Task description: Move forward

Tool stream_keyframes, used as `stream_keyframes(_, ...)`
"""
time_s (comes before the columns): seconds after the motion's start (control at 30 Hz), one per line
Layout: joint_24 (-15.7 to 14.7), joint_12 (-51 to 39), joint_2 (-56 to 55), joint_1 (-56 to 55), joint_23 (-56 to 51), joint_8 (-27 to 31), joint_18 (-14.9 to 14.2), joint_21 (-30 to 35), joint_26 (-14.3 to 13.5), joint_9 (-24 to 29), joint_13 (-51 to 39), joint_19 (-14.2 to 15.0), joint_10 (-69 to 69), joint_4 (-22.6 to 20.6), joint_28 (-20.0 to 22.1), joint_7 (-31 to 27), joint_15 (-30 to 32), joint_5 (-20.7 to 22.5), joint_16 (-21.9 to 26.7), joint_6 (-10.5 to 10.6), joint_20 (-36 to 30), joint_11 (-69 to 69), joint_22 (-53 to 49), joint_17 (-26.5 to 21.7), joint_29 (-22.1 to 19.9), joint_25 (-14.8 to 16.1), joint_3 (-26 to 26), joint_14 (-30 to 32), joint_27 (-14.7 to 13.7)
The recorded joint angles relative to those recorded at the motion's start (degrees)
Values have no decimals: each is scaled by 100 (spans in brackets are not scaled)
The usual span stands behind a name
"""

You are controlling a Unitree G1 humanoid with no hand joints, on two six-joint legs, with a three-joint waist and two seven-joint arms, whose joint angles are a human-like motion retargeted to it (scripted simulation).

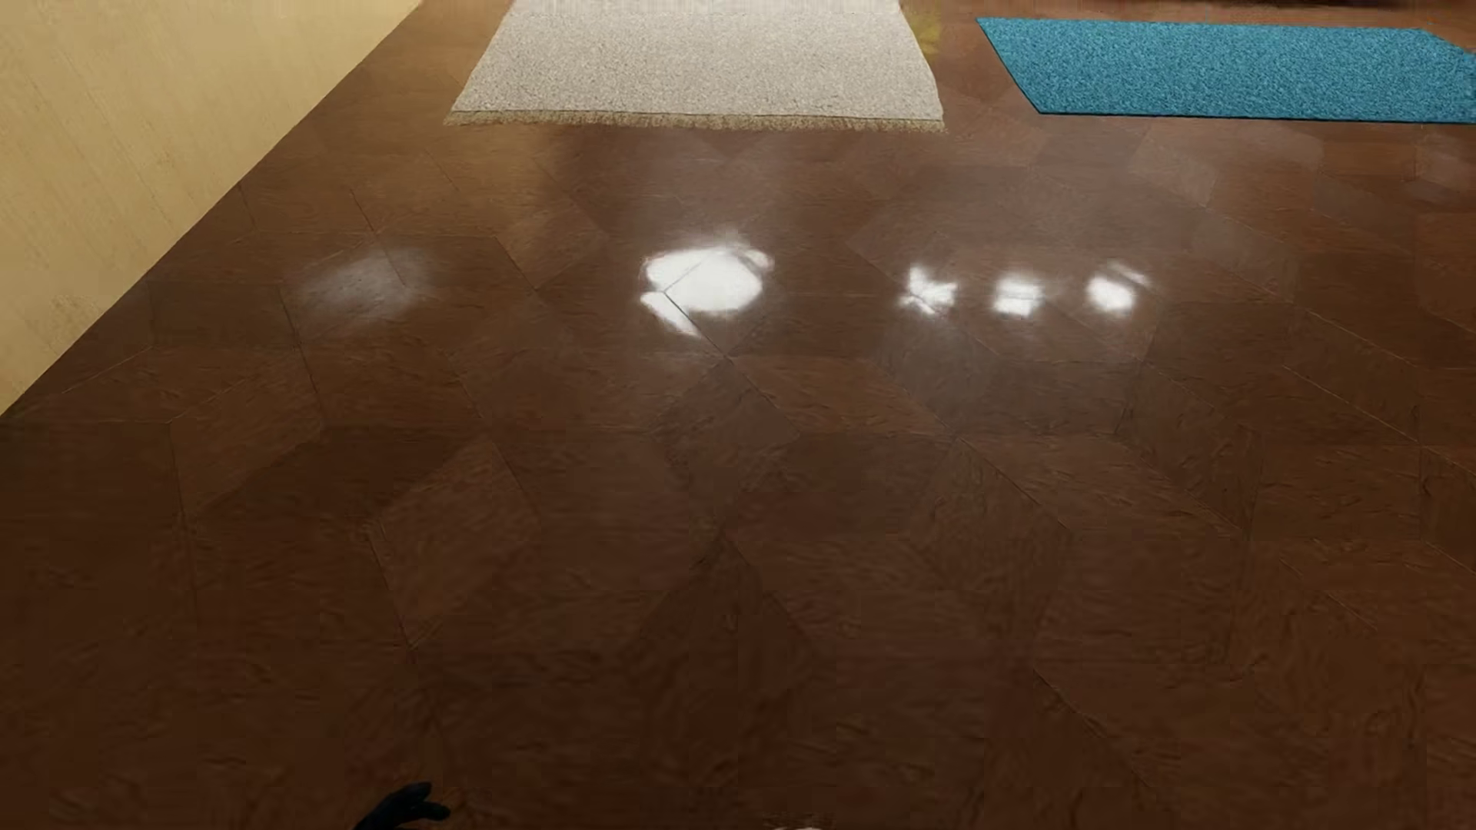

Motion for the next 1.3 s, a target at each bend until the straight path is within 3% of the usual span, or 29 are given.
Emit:
stream_keyframes(0.03, 0, 156, 86, -193, 119, 0, 0, 2, 0, -35, 23, 0, 772, 106, 0, 0, 282, 151, -66, 60, 6, 290, 169, 5, 0, 0, 142, 1168, 0)
stream_keyframes(0.07, 0, 267, 306, -737, 102, 0, 0, -73, 0, -66, 4, 0, 1734, 250, 0, 0, 67, 258, -109, 150, -117, 420, 295, -38, 0, 0, 182, 2104, 0)
stream_keyframes(0.1, 0, 298, 504, -1392, 68, 0, 0, -111, 0, -69, -64, 0, 2713, 343, 0, 0, -154, 415, -130, 206, -347, 493, 439, -69, 0, 0, 344, 2179, 0)
stream_keyframes(0.17, 0, 413, 1432, -2376, -180, 0, 0, -381, 0, 42, -192, 0, 3993, 284, 0, 0, -797, 471, -171, 139, -609, 320, 670, -124, 0, 0, 691, 169, 0)
stream_keyframes(0.23, 0, 589, 2328, -3225, -372, 0, 0, -552, 0, 63, -388, 0, 3942, 192, 0, 0, -1544, 360, -220, 15, -794, 94, 945, -227, 0, 0, 1254, -276, 0)
stream_keyframes(0.3, 0, 808, 3224, -3747, -683, 0, 0, -671, 0, 91, -647, 0, 2615, 179, 0, 0, -2309, 126, -222, -108, -776, -286, 969, -386, 0, 0, 1789, -116, 0)
stream_keyframes(0.37, 0, 1057, 3746, -3975, -1010, 0, 0, -818, 0, 19, -924, 0, 432, 234, 0, 0, -2943, -27, -229, -176, -587, -394, 788, -517, 0, 0, 2136, 457, 0)
stream_keyframes(0.4, 0, 1130, 3888, -3971, -1106, 0, 0, -919, 0, -85, -1084, 0, -358, 276, 0, 0, -3129, -66, -227, -186, -630, -393, 866, -568, 0, 0, 2285, 390, 0)
stream_keyframes(0.43, 0, 1205, 4057, -3844, -1169, 0, 0, -1047, 0, -142, -1242, 0, -2618, 277, 0, 0, -3197, -197, -241, -223, -653, -369, 931, -590, 0, 0, 2398, 1106, 0)
stream_keyframes(0.47, 0, 1242, 4128, -4028, -1165, 0, 0, -1190, 0, -174, -1361, 0, -1209, 271, 0, 0, -3008, -257, -248, -256, -661, -322, 1041, -572, 0, 0, 2444, 672, 0)
stream_keyframes(0.5, 0, 1280, 4307, -4139, -1132, 0, 0, -1267, 0, -159, -1434, 0, -756, 194, 0, 0, -2634, -381, -270, -310, -796, -229, 1233, -553, 0, 0, 2470, 666, 0)
stream_keyframes(0.57, 0, 1247, 4277, -4152, -1010, 0, 0, -1377, 0, -163, -1283, 0, 47, 46, 0, 0, -913, -472, -313, -455, -1116, 699, 1673, -401, 0, 0, 2462, 803, 0)
stream_keyframes(0.63, 0, 1259, 3335, -3859, -942, 0, 0, -1068, 0, -214, -1137, 0, 432, -159, 0, 0, 794, -623, -343, -440, -1015, 2408, 1544, -364, 0, 0, 2425, 117, 0)
stream_keyframes(0.67, 0, 1202, 2656, -3569, -962, 0, 0, -803, 0, -149, -1093, 0, 461, -320, 0, 0, 1324, -666, -365, -404, -1065, 3436, 1424, -409, 0, 0, 2301, -234, 0)
stream_keyframes(0.73, 0, 993, 1745, -2754, -843, 0, 0, -682, 0, -11, -982, 0, 235, -446, 0, 0, 411, -634, -317, -318, -1074, 4588, 1160, -307, 0, 0, 1914, -553, 0)
stream_keyframes(0.8, 0, 651, 943, -1929, -738, 0, 0, -591, 0, 62, -785, 0, -221, -397, 0, 0, -129, -530, -227, -180, -980, 4243, 1002, -193, 0, 0, 1275, -659, 0)
stream_keyframes(0.9, 0, 255, 217, -968, -1070, 0, 0, -411, 0, 166, -337, 0, -649, -291, 0, 0, 1096, -508, -61, -77, -540, 1859, 352, -234, 0, 0, 522, -1067, 0)
stream_keyframes(0.93, 0, 135, 125, -751, -1129, 0, 0, -296, 0, 147, -211, 0, -711, -268, 0, 0, 1030, -517, 25, -112, -438, 864, 104, -216, 0, 0, 359, -1226, 0)
stream_keyframes(0.97, 0, 19, 189, -508, -1140, 0, 0, -338, 0, 107, -119, 0, -760, -260, 0, 0, -114, -465, 85, -147, -293, -38, -67, -160, 0, 0, 273, -1386, 0)
stream_keyframes(1.0, 0, -79, 313, -233, -1051, 0, 0, -229, 0, 78, -37, 0, -794, -211, 0, 0, -1702, -458, 124, -171, -214, -326, -167, -118, 0, 0, 169, -1502, 0)
stream_keyframes(1.03, 0, -119, 295, -87, -994, 0, 0, -215, 0, 51, 2, 0, -704, -141, 0, 0, -2157, -448, 131, -170, -84, -300, -245, -81, 0, 0, 42, -1476, 0)
stream_keyframes(1.07, 0, -172, 64, 17, -890, 0, 0, -108, 0, 22, 61, 0, -513, -67, 0, 0, -1570, -335, 133, -123, -69, -277, -212, -64, 0, 0, 74, -1251, 0)
stream_keyframes(1.1, 0, -112, 59, 87, -730, 0, 0, -31, 0, -23, 72, 0, -280, 32, 0, 0, -605, -142, 95, -89, 60, -149, -172, -40, 0, 0, 70, -820, 0)
stream_keyframes(1.13, 0, 27, 35, 129, -494, 0, 0, -18, 0, -100, 80, 0, 74, 99, 0, 0, 25, 8, 22, -37, 78, 54, 14, -12, 0, 0, 123, 23, 0)
stream_keyframes(1.17, 0, 223, 72, -177, -316, 0, 0, -52, 0, -224, 108, 0, 808, 269, 0, 0, 288, 152, -80, 24, 162, 361, 298, -5, 0, 0, 179, 1151, 0)
stream_keyframes(1.2, 0, 304, 301, -622, -190, 0, 0, -122, 0, -233, 61, 0, 1642, 382, 0, 0, 115, 253, -120, 7, 64, 517, 530, 26, 0, 0, 240, 1966, 0)
stream_keyframes(1.23, 0, 364, 574, -1212, -309, 0, 0, -249, 0, -198, 53, 0, 2624, 477, 0, 0, -135, 374, -155, 6, -56, 599, 780, 3, 0, 0, 292, 1905, 0)
stream_keyframes(1.3, 0, 398, 1400, -2222, -329, 0, 0, -331, 0, -106, -111, 0, 4008, 481, 0, 0, -778, 430, -214, -111, -388, 519, 1296, -33, 0, 0, 716, -55, 0)
